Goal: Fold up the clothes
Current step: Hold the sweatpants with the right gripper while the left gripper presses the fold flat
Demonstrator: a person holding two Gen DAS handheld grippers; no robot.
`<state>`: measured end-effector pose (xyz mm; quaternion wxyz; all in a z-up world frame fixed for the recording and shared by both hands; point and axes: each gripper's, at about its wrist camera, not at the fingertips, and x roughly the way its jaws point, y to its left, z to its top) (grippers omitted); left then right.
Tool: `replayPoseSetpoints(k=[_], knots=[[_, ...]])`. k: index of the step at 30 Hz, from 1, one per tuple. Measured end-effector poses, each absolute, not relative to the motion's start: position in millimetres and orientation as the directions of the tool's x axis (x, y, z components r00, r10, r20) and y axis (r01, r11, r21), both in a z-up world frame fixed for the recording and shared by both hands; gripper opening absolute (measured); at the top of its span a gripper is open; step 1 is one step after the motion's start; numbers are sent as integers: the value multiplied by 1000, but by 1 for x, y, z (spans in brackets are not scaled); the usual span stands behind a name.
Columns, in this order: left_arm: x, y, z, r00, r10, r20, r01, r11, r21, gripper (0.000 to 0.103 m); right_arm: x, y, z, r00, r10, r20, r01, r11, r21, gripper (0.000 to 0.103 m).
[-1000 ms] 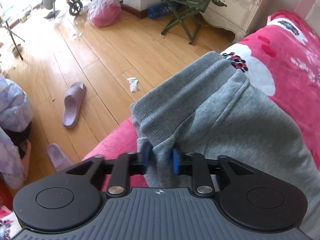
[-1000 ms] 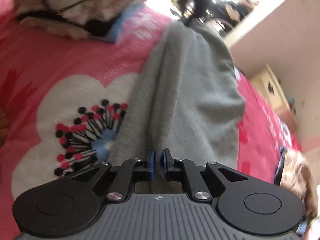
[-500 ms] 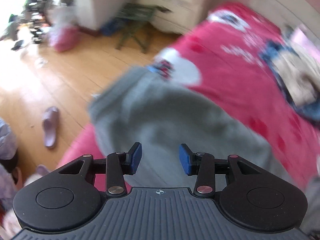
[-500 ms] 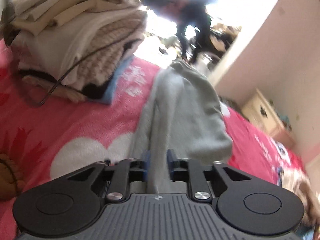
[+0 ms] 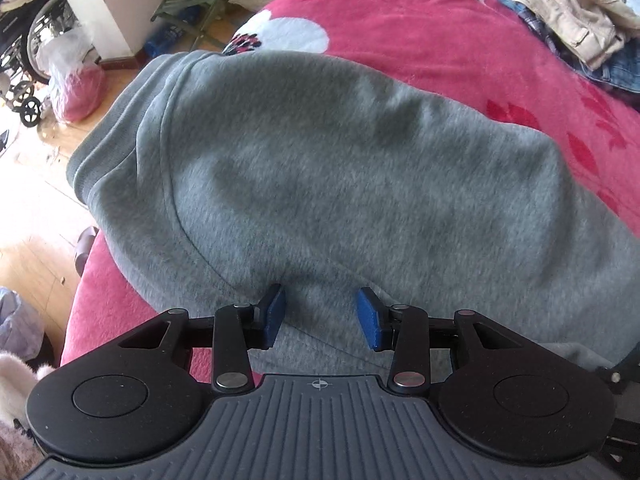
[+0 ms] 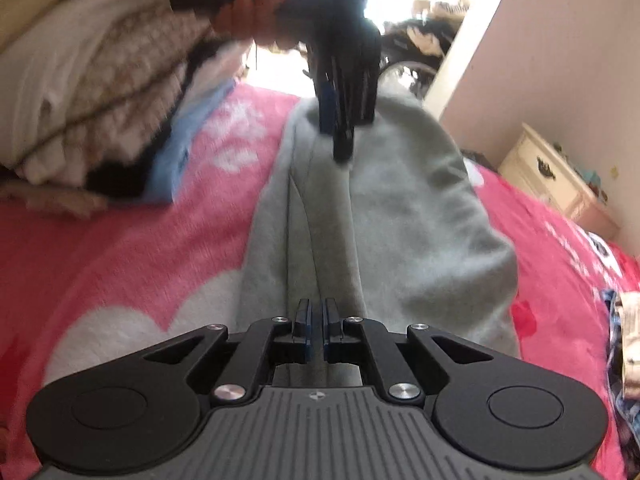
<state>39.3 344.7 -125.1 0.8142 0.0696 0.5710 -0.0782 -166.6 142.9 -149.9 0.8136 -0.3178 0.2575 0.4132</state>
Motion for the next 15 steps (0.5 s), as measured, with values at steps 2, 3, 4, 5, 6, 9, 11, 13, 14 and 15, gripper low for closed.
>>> replayPoseSetpoints(k=[2, 3, 4, 5, 6, 9, 11, 13, 14, 15], knots=[[40, 348, -125, 333, -58, -941, 204, 979, 12, 40, -165, 149, -154, 520, 503, -690, -842, 436, -316, 6], [40, 348, -125, 334, -60, -941, 205, 979, 11, 40, -163, 152, -158, 512, 498, -699, -848, 425, -318, 6], [40, 347, -126, 334, -60, -941, 206, 978, 11, 40, -161, 155, -161, 512, 492, -705, -848, 418, -325, 6], [40, 347, -126, 335, -61, -940, 208, 978, 11, 40, -160, 157, -163, 511, 488, -708, -849, 414, -328, 6], [40, 347, -127, 335, -62, -940, 209, 978, 10, 40, -158, 158, -163, 511, 488, -708, -849, 415, -326, 6], [38, 343, -128, 342, -56, -938, 221, 975, 23, 40, -155, 158, -160, 510, 489, -707, -846, 435, -309, 7], [37, 342, -128, 345, -51, -937, 227, 973, 30, 40, -155, 156, -156, 518, 491, -700, -837, 459, -298, 7], [39, 342, -129, 344, -50, -938, 227, 973, 31, 40, -158, 154, -153, 523, 495, -694, -834, 465, -297, 16], [39, 343, -129, 343, -51, -938, 225, 974, 30, 40, -160, 152, -153, 528, 495, -691, -832, 466, -301, 18], [39, 343, -129, 344, -51, -938, 224, 974, 29, 40, -161, 151, -153, 531, 493, -689, -829, 468, -305, 21]])
